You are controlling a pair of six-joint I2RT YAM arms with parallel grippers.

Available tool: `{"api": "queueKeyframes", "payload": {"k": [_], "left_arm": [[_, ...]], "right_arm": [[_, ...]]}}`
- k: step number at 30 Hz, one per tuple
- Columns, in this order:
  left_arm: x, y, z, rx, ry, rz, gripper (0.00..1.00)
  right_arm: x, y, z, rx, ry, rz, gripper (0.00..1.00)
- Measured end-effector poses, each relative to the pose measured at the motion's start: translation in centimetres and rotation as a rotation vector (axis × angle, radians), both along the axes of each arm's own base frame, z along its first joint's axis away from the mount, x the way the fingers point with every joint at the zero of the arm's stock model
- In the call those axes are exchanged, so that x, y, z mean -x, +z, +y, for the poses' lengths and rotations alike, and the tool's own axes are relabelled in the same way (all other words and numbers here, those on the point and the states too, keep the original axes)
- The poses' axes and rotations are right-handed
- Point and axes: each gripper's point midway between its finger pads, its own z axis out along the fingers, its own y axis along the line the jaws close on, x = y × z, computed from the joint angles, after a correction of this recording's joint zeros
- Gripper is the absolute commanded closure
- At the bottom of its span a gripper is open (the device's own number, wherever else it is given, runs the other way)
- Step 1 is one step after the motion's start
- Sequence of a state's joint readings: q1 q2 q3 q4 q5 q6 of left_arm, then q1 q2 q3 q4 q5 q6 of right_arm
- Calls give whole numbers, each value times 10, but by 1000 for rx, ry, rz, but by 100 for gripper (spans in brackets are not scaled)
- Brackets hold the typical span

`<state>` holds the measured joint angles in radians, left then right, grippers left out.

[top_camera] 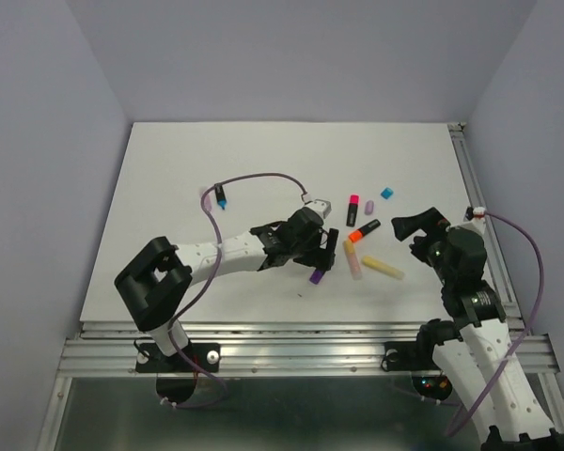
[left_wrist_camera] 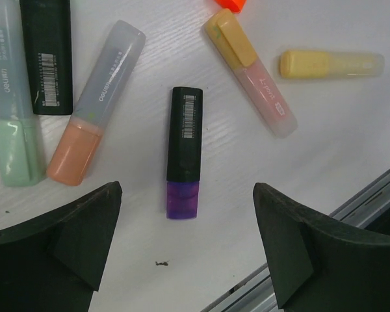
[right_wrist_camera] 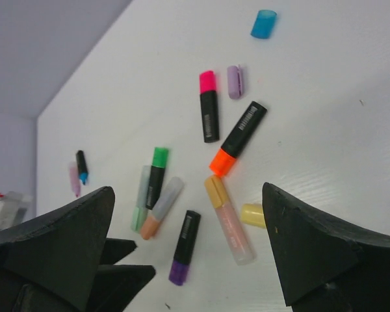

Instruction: Open the pen caps

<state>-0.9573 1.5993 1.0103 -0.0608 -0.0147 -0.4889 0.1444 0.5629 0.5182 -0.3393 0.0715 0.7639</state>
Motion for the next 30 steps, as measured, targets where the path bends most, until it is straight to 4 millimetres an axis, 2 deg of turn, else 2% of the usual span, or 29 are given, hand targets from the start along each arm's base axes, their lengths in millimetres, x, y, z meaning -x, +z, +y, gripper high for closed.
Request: {"api": "queueKeyframes", "payload": {"k": [2, 4, 13, 17, 22, 26, 30], "left_arm": [[-1, -8, -6, -23, -4, 10, 10], [-3, -15, -16, -46, -8, 12, 13], [4, -36, -43, -116, -59, 29, 23], [7, -50, -44, -156, -69, 46, 25], [7, -62, -38, -206, -62, 62, 28], [2, -62, -43, -212, -59, 56, 38], [-1, -64, -47, -216, -59, 50, 53]], "right_arm": [[4, 16, -1, -45, -21, -59, 0], [6, 21, -1, -68, -29, -81, 0], [4, -12, 0, -66, -40, 46, 0], [4, -23, 0, -56, -42, 89, 0], [4, -24, -1, -52, -43, 92, 0], [5, -25, -2, -44, -44, 94, 0], [6, -27, -4, -34, -52, 101, 0]]}}
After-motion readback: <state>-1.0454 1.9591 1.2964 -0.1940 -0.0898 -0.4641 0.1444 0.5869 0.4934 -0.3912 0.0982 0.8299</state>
